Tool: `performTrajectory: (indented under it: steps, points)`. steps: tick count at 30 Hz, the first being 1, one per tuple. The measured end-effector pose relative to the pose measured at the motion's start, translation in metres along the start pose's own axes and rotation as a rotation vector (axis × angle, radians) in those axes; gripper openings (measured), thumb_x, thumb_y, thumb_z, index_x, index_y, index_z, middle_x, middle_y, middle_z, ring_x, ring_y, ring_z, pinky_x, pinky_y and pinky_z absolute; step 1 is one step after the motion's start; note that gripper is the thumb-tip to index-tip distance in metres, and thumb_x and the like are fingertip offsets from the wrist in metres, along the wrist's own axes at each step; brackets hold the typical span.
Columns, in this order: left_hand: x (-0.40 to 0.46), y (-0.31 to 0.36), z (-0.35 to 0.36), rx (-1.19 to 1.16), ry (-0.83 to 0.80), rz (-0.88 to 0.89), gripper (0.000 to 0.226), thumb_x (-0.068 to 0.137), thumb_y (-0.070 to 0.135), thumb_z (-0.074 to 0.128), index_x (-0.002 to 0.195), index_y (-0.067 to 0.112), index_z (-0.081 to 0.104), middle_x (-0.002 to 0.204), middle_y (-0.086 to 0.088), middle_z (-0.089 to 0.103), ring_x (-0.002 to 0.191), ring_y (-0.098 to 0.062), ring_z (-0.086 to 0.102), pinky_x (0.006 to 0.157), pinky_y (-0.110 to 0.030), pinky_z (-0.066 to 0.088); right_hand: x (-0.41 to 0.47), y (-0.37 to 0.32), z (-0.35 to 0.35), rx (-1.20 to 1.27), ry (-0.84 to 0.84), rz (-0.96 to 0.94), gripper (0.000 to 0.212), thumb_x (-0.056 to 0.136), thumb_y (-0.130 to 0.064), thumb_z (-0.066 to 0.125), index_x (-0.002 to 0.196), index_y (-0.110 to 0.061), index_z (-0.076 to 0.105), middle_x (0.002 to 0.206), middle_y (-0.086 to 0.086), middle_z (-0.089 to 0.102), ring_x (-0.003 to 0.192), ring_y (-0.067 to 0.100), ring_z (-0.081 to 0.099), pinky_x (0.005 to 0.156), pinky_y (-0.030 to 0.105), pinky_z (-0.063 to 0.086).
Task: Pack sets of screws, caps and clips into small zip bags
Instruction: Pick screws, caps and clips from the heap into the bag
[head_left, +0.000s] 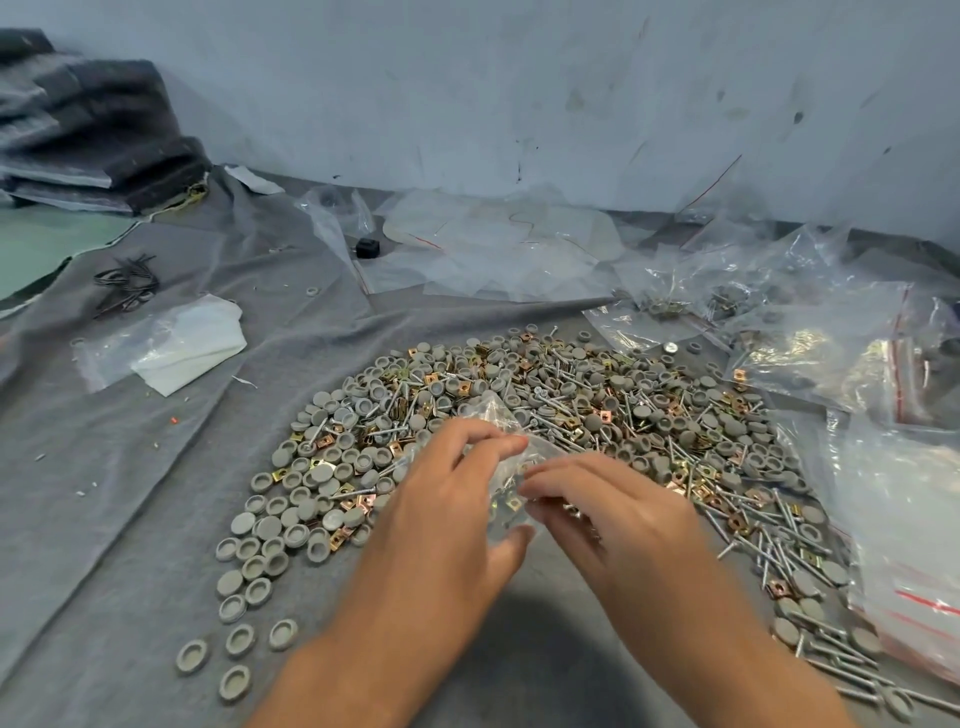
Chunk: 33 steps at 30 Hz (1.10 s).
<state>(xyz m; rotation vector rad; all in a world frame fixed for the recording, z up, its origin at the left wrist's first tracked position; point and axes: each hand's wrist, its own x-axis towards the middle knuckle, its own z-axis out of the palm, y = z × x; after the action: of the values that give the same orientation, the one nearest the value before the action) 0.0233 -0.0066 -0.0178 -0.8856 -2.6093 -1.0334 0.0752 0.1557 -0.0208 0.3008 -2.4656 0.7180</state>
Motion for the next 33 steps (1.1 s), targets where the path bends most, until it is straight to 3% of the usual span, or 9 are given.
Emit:
performTrajectory:
  steps: [4,7,10,12,14,20,28,33]
  points:
    - [0.0,-0.004,0.0,0.006,0.006,-0.005,0.066,0.072,0.024,0.089,0.133,0.023,0.063,0.124,0.016,0.049,0.111,-0.005,0.056,0.1,-0.028,0.05,0.003,0.005,-0.007,0.037,0.042,0.04,0.012,0.088,-0.015,0.071,0.099,-0.018,0.074,0.097,-0.013,0.067,0.085,-0.003,0.062,0.075,0.007,0.047]
    - [-0.001,-0.006,-0.003,0.009,-0.001,-0.011,0.066,0.074,0.025,0.088,0.134,0.025,0.061,0.126,0.018,0.047,0.115,-0.001,0.052,0.103,-0.02,0.042,0.003,0.014,-0.023,-0.027,0.022,0.152,0.008,0.086,-0.024,0.07,0.09,-0.03,0.067,0.086,-0.024,0.06,0.081,-0.006,0.059,0.07,0.004,0.042]
    - [-0.001,-0.007,-0.005,0.025,-0.009,-0.013,0.067,0.077,0.029,0.085,0.138,0.029,0.057,0.127,0.025,0.042,0.115,0.005,0.047,0.102,-0.013,0.034,-0.006,0.033,-0.041,-0.162,-0.375,0.445,0.019,0.083,-0.039,0.077,0.084,-0.04,0.059,0.079,-0.022,0.062,0.081,-0.011,0.058,0.064,0.013,0.048]
    - [-0.001,-0.008,-0.004,0.033,-0.014,-0.016,0.068,0.077,0.03,0.085,0.139,0.03,0.056,0.127,0.026,0.042,0.114,0.006,0.046,0.101,-0.011,0.033,-0.017,0.043,-0.049,-0.288,-0.657,0.505,0.028,0.077,-0.058,0.077,0.088,-0.044,0.056,0.085,-0.023,0.061,0.077,-0.008,0.057,0.067,0.017,0.048]
    - [-0.002,-0.009,-0.004,0.042,-0.018,-0.02,0.068,0.077,0.029,0.085,0.139,0.031,0.056,0.126,0.027,0.041,0.113,0.007,0.046,0.098,-0.008,0.032,-0.022,0.044,-0.05,-0.351,-0.773,0.494,0.035,0.072,-0.063,0.078,0.092,-0.047,0.053,0.091,-0.025,0.057,0.082,-0.007,0.055,0.073,0.022,0.05]
    - [-0.002,-0.01,-0.003,0.058,-0.04,-0.031,0.07,0.075,0.031,0.086,0.138,0.034,0.055,0.123,0.031,0.037,0.112,0.011,0.041,0.093,0.003,0.026,-0.02,0.041,-0.045,-0.287,-0.768,0.495,0.024,0.086,-0.036,0.075,0.086,-0.046,0.053,0.091,-0.019,0.059,0.081,-0.002,0.058,0.077,0.022,0.05]
    - [-0.002,-0.009,-0.002,0.072,-0.061,-0.037,0.071,0.075,0.035,0.084,0.139,0.036,0.052,0.122,0.033,0.035,0.108,0.016,0.042,0.09,0.006,0.027,-0.025,0.047,-0.043,-0.247,-0.671,0.473,0.022,0.094,-0.031,0.066,0.085,-0.044,0.051,0.089,-0.022,0.058,0.081,-0.004,0.056,0.073,0.02,0.049]
    - [-0.003,-0.009,-0.004,0.06,-0.057,-0.036,0.071,0.077,0.033,0.084,0.14,0.035,0.053,0.124,0.03,0.039,0.107,0.011,0.044,0.09,0.0,0.031,-0.022,0.051,-0.043,-0.235,-0.492,0.525,0.02,0.095,-0.029,0.065,0.085,-0.042,0.054,0.083,-0.019,0.061,0.072,-0.006,0.055,0.06,0.015,0.04]
